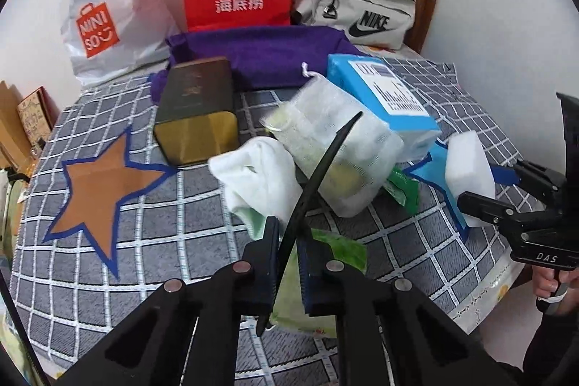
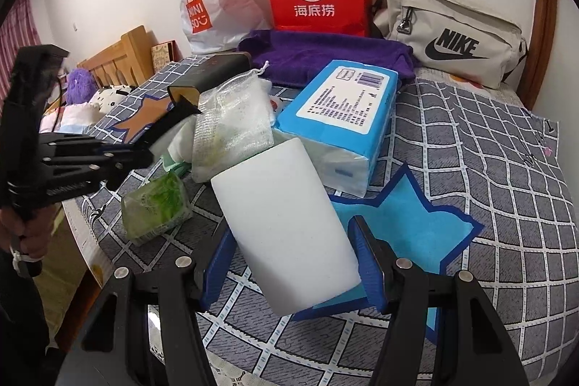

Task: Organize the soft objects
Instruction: 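Place the black strap on the purple towel while the right tool places the sponge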

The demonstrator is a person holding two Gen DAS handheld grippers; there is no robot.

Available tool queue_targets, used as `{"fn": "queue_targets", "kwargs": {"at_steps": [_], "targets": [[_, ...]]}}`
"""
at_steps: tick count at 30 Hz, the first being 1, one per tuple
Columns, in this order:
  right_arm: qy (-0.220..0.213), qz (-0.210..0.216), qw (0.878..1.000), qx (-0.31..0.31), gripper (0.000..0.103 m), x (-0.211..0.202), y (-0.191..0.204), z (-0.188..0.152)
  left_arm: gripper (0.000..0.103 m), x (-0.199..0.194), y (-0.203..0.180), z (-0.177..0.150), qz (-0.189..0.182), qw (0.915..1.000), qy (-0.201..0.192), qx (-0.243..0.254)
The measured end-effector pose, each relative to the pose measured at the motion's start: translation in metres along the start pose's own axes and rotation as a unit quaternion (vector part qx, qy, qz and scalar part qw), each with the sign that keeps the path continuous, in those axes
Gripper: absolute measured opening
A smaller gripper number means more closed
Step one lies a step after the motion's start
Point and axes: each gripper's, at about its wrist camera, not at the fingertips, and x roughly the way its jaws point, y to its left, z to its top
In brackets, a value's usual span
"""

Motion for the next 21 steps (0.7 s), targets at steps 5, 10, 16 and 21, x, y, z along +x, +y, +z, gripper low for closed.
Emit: {"fn": "queue_targets", "kwargs": {"at_steps": [5,10,16,21], "targets": [[-0.003,-0.008,1.000,0.006,0.061,-0.006,-0.003,0.002,0.010,-0.011,0.007,0.003,0.003,0.9999,-0.009,-0.012],[-0.008,-0.013,1.000,0.006,0.061,-0.013,-0.004,0.005,0.010,-0.018,0.017,0.007,0.023,0.9993,-0.011,-0.026],[-0.011,-0.012,1.000,0.001,0.061,-0.017,-0.001,0.010,0.010,-0.018,0.030,0.005,0.034,0.9985,-0.007,-0.043],[-0.006,-0.009,1.000,0.000,0.061,-0.013,0.001,0.012,0.009,-0.007,0.035,0.001,0.028,0.9984,0.009,-0.048]]}}
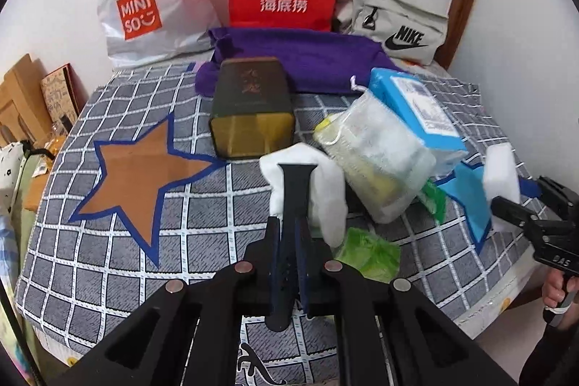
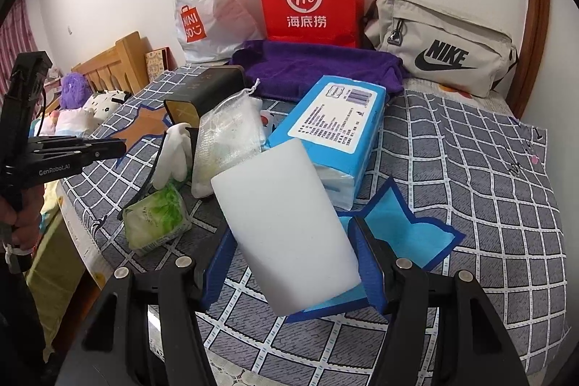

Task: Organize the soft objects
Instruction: 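Place the black strap on the purple towel while the right tool places the sponge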

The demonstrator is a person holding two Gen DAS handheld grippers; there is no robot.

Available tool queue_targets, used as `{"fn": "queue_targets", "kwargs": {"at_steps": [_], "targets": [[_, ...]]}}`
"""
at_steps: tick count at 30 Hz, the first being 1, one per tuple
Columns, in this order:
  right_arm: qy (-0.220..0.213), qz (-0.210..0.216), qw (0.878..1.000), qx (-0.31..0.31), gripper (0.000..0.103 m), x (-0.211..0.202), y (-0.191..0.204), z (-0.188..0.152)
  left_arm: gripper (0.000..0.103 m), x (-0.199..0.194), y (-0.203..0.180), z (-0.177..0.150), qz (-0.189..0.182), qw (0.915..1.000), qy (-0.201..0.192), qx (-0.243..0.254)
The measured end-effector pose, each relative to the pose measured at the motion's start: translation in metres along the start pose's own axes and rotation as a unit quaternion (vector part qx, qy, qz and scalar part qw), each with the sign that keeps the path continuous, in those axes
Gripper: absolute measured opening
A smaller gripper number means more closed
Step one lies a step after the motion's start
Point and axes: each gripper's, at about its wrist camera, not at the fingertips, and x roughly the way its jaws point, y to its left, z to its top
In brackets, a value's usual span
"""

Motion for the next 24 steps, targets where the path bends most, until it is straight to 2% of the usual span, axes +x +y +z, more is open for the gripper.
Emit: {"fn": "queue_targets", "kwargs": {"at_steps": [4,5,7,11,15,17,18,24], "targets": [[0.001,0.001,1.000,-0.001,0.061,0.001,0.001,0.000,0.012,0.018,0.000,-0.007,0.006,0.9996,0.027,0.002],[0.002,0.001,1.000,-0.001,0.061,0.002,0.001,-0.001,0.014,0.023,0.000,-0.008,0.002,0.9995,0.031,0.002],[0.007,0.000,1.000,-0.001,0.062,0.006,0.001,-0.002,0.030,0.032,-0.001,-0.011,-0.006,0.9993,0.038,0.002],[0.016,-0.001,1.000,-0.001,0.061,0.011,0.000,-0.005,0.035,0.042,-0.001,-0.014,-0.014,0.9988,0.046,0.006],[0.020,-0.001,1.000,-0.001,0.061,0.015,-0.001,-0.003,0.036,0.054,-0.002,-0.013,-0.023,0.9984,0.051,0.005],[0.022,0.000,1.000,-0.002,0.061,0.017,-0.001,-0.003,0.027,0.056,-0.003,-0.012,-0.022,0.9987,0.046,0.010],[0.022,-0.001,1.000,-0.003,0.061,0.017,-0.001,-0.002,0.019,0.056,-0.002,-0.012,-0.021,0.9987,0.046,0.012],[0.009,-0.002,1.000,-0.005,0.061,0.010,-0.001,0.009,0.019,0.032,0.011,-0.002,-0.011,0.9997,0.023,-0.001]]}}
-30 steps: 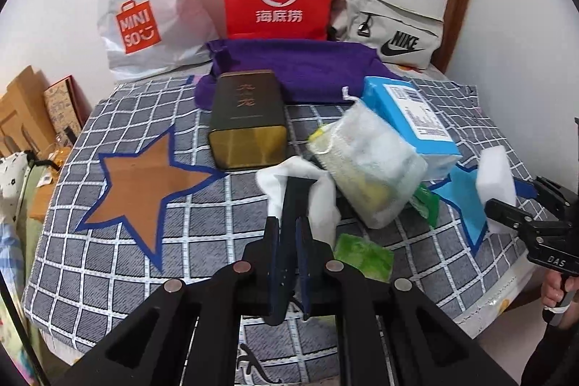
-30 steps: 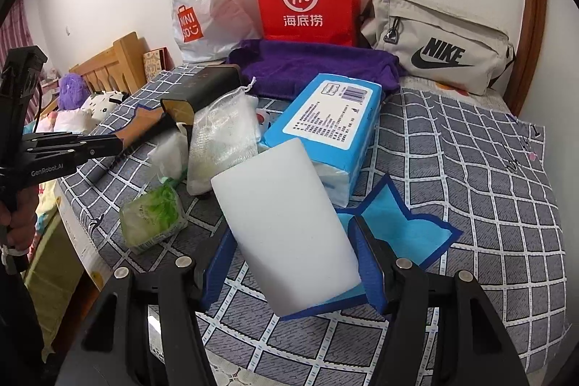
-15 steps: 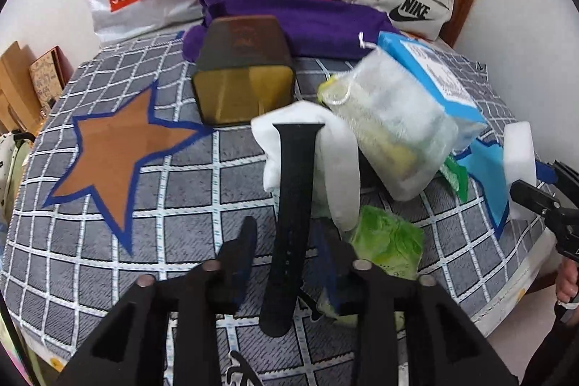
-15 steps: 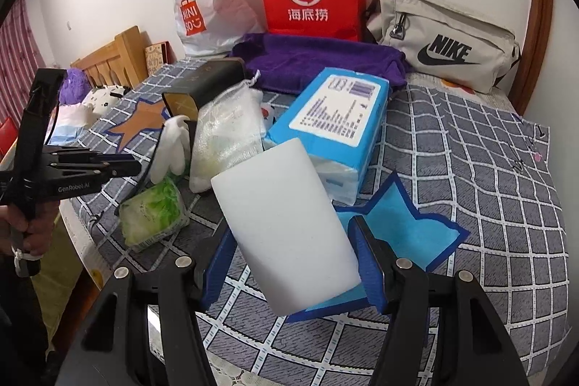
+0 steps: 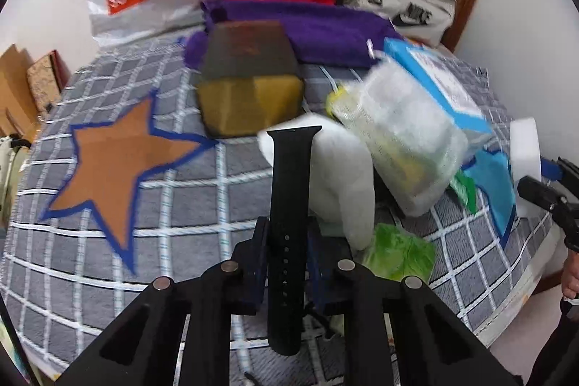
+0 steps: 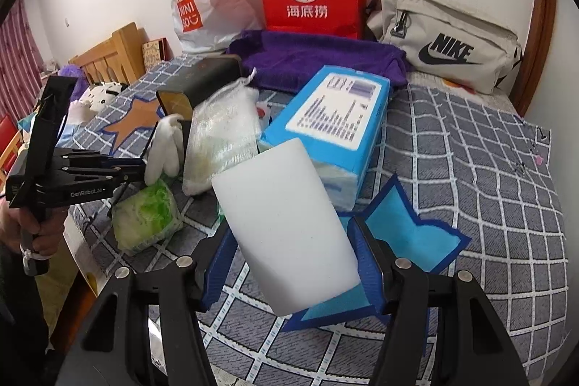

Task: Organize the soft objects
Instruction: 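Place the black strap on the purple towel while the right tool places the sponge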

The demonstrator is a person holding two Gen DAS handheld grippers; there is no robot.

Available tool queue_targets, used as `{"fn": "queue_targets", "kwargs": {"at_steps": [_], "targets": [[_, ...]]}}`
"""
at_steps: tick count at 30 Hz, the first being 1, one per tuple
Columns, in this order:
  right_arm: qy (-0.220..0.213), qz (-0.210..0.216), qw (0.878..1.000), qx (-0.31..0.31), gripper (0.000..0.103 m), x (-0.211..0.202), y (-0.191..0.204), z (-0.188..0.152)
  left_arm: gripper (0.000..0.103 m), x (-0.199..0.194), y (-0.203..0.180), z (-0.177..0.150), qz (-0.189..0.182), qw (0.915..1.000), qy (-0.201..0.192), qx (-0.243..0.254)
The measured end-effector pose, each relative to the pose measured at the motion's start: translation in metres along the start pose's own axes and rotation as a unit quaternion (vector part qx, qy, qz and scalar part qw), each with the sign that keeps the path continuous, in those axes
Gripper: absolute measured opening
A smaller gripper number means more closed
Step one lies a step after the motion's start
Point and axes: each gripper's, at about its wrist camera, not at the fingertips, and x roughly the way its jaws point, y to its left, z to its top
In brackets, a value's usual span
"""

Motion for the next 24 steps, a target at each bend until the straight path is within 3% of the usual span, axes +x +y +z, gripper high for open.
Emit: {"fn": "queue_targets", "kwargs": {"at_steps": [9,24], "targets": [[-0.024,0.001,1.000,-0.008,0.060,-0.014,-0.004,0.037,0.019,-0.042,0.012,0.036,0.019,0.9989,-0.039,-0.020],[-0.027,-0.016,1.000,0.003,0.060,0.003,-0.028,0.121,0.019,-0.035,0.005,0.134,0.022,0.9977,-0.058,-0.029]]}}
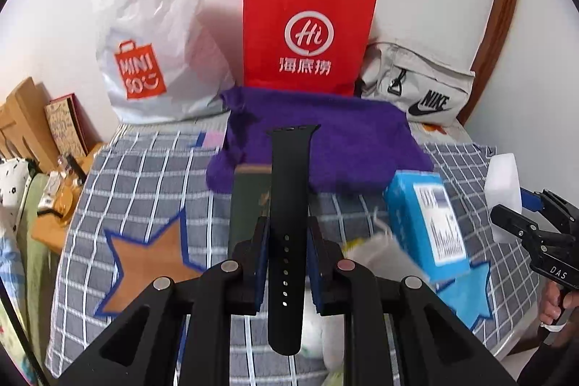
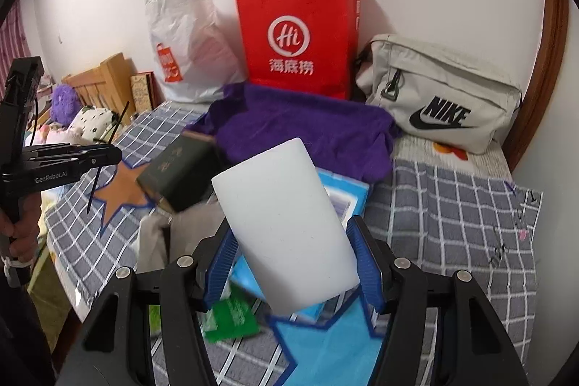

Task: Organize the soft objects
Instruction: 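Place the black strap on the purple towel while the right tool places the sponge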

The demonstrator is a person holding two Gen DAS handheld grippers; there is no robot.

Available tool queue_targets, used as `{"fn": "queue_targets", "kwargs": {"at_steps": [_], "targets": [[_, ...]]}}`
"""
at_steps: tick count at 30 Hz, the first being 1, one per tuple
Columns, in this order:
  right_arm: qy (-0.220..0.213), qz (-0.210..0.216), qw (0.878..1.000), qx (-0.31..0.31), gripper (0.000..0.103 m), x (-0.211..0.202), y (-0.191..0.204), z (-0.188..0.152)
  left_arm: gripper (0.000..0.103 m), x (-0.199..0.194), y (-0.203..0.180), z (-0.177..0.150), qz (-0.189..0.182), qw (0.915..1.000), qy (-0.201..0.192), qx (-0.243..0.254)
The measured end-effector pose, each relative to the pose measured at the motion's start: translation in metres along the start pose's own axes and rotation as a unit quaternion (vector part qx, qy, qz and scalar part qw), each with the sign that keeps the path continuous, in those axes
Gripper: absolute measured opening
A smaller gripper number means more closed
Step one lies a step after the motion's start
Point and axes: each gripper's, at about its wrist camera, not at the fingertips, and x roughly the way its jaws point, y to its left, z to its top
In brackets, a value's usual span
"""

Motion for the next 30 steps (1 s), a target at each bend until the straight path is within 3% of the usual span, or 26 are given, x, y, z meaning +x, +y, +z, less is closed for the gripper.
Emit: {"fn": "queue_targets", "kwargs": {"at_steps": [16,30], "targets": [[0.021,-0.017,1.000,0.011,0.060,0.075,-0.035,0.066,0.019,0.083,-0.004,0.072,-0.021,0.9991,0.038,-0.005],[0.058,-0.015,0.998,0.006,0.060,0.155,-0.051,0.096,0.019,0.150,-0.004,0.109,-0.013,0.9972,0.074,0.005]]}}
